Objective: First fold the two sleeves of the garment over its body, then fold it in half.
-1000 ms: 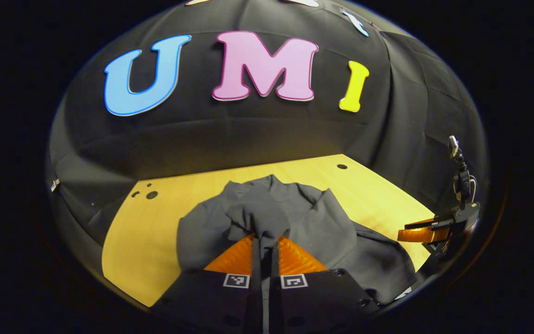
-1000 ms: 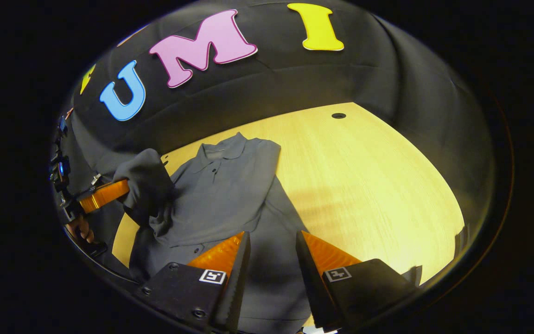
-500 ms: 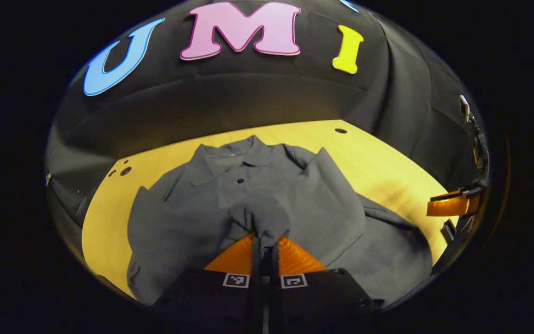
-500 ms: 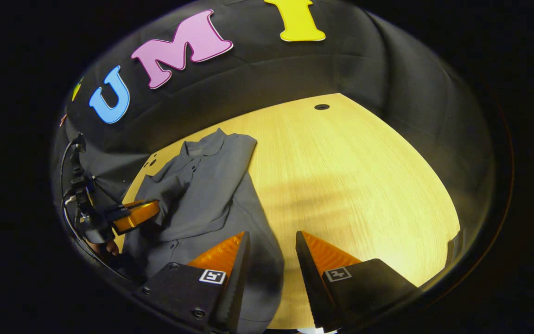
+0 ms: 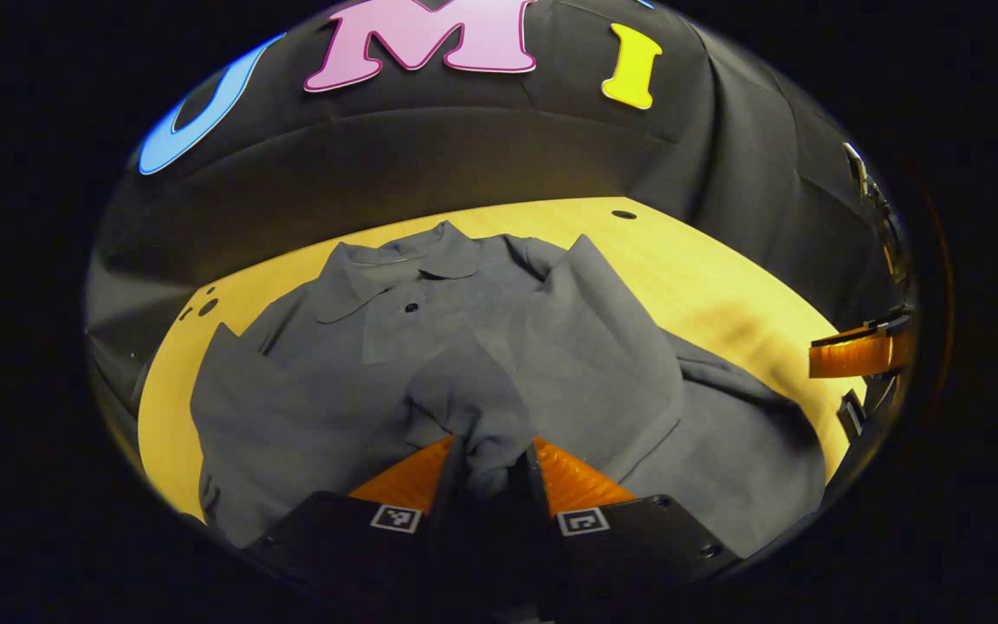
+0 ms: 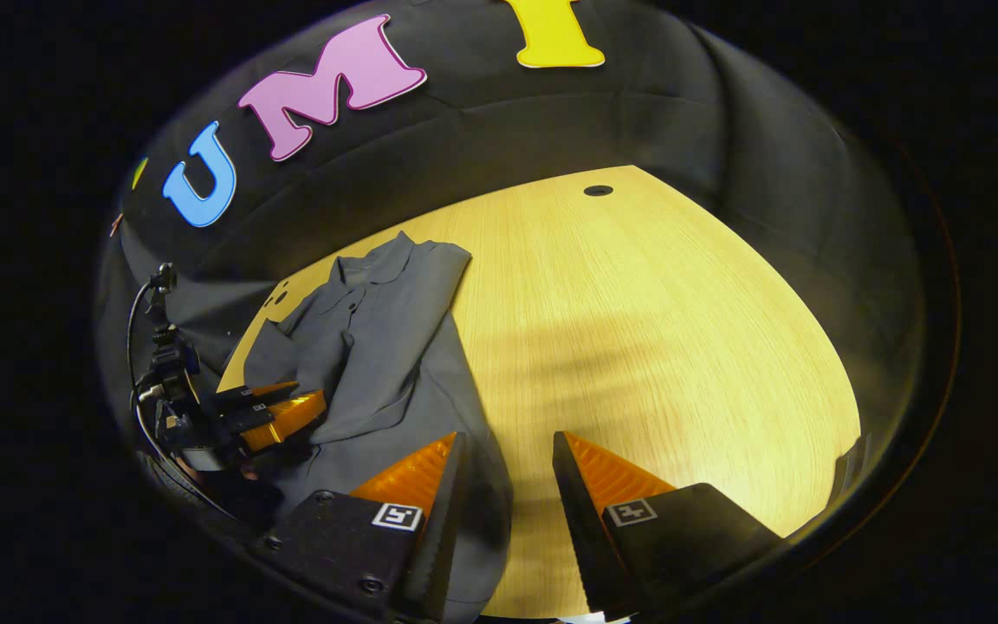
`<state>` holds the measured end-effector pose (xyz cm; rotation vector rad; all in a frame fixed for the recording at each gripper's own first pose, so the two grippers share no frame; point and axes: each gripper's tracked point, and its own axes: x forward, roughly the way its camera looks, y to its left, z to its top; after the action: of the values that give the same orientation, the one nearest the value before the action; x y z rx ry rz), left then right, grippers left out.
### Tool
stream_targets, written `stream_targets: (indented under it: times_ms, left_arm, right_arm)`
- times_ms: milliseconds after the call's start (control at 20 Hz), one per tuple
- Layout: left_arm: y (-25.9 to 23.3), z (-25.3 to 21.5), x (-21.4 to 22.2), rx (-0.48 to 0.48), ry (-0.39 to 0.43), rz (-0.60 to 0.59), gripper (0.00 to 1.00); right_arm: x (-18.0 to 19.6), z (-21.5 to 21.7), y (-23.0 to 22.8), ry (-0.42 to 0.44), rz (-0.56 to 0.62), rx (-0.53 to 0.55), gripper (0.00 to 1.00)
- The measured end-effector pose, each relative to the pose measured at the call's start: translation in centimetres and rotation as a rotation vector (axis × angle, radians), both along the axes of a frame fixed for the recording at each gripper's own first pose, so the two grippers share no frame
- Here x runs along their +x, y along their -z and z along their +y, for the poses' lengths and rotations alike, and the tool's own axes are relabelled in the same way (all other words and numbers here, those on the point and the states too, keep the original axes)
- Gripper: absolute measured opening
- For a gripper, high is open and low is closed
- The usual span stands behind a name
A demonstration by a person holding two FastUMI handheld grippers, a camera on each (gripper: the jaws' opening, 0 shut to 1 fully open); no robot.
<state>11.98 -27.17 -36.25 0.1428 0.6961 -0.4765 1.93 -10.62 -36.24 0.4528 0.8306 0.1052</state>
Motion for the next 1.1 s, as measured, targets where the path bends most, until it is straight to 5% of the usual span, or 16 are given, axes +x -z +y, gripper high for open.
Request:
stream_targets:
  times_ms: [100, 300, 350, 450, 500, 550, 950, 1000, 1050, 1100]
  left_arm:
    - [-1.0, -1.0, -0.7, -0.075, 0.015, 0.012, 0.49]
    - [-3.8, -3.0, -2.4, -0.191, 0.093, 0.013, 0.81]
    - [-4.4, -3.1, -2.9, -0.198, 0.107, 0.007, 0.77]
    - [-5.2, -3.1, -3.8, -0.204, 0.122, -0.003, 0.86]
    - [-5.5, -3.0, -4.3, -0.207, 0.127, -0.007, 0.89]
    - [-5.9, -2.9, -4.9, -0.207, 0.131, -0.01, 0.89]
    - [-9.3, 2.2, -9.4, -0.234, 0.102, -0.034, 0.9]
    - [-9.3, 3.3, -9.9, -0.224, 0.094, -0.036, 0.9]
    - [-9.3, 4.5, -10.4, -0.208, 0.081, -0.037, 0.9]
    - [-9.2, 5.8, -10.8, -0.192, 0.069, -0.035, 0.9]
  right_arm:
    - [-0.2, 0.2, -0.1, -0.006, 0.0, 0.0, 0.62]
    - [-0.8, 0.5, -0.1, -0.005, 0.002, 0.001, 0.62]
    - [-0.9, 0.6, -0.2, -0.005, 0.001, 0.0, 0.63]
    - [-1.2, 0.9, -0.3, -0.006, 0.001, 0.0, 0.65]
    - [-1.4, 1.0, -0.4, -0.008, 0.001, -0.001, 0.55]
    - [-1.6, 1.1, -0.4, -0.009, 0.003, -0.004, 0.68]
    - [-4.9, 3.3, -1.5, -0.066, 0.005, -0.003, 0.73]
    - [-5.4, 3.5, -1.5, -0.078, 0.008, -0.012, 0.6]
    - [-6.0, 3.7, -1.4, -0.091, 0.012, -0.023, 0.74]
    - [-6.5, 3.9, -1.3, -0.102, 0.015, -0.03, 0.74]
